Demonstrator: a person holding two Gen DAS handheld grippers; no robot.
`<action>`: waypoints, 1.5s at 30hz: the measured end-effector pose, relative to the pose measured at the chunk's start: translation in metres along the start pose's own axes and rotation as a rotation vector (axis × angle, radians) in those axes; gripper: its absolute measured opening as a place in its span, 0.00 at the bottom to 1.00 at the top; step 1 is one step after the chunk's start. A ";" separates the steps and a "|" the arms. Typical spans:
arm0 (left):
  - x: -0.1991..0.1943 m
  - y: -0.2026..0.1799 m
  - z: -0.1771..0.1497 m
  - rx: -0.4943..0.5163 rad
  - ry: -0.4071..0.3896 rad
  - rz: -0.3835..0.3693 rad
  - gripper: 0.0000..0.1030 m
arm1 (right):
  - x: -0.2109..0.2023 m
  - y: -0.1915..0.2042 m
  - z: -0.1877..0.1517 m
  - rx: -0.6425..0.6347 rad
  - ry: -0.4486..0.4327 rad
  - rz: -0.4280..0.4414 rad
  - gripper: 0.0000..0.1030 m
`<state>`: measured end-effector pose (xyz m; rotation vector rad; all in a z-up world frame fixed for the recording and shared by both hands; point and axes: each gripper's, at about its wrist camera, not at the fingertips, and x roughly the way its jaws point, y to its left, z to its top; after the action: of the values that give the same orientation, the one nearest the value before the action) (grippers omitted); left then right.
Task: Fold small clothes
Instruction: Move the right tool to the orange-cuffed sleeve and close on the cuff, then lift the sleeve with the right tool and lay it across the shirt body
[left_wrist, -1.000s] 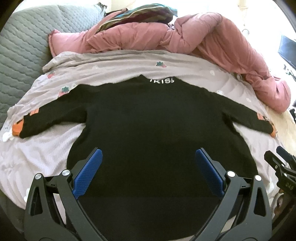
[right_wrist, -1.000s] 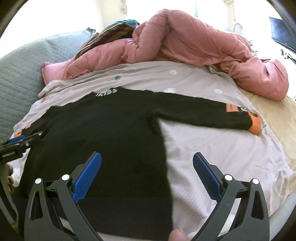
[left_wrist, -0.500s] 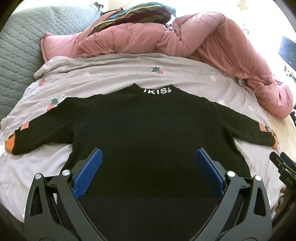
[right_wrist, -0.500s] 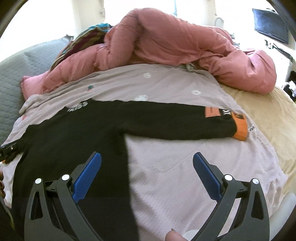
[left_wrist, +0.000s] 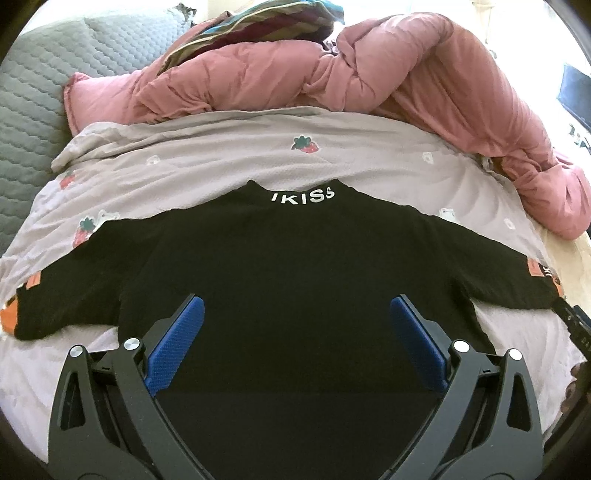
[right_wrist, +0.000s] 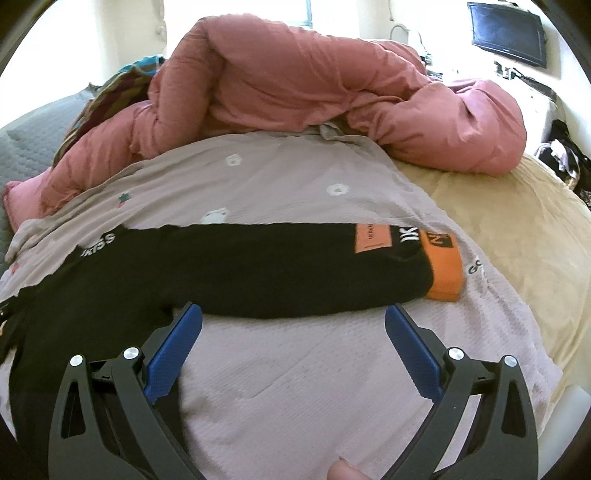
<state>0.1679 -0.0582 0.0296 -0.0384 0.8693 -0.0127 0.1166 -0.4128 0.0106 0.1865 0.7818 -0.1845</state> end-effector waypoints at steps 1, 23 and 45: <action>0.003 0.000 0.002 0.002 0.005 0.002 0.92 | 0.002 -0.004 0.002 0.009 0.002 -0.001 0.96; 0.067 0.045 0.045 -0.055 0.037 0.094 0.92 | 0.052 -0.107 0.033 0.165 0.076 -0.114 0.96; 0.088 0.049 0.031 -0.068 0.051 0.011 0.92 | 0.086 -0.097 0.046 0.137 0.103 -0.172 0.26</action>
<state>0.2479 -0.0102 -0.0192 -0.0974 0.9204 0.0266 0.1846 -0.5255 -0.0282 0.2599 0.8884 -0.3940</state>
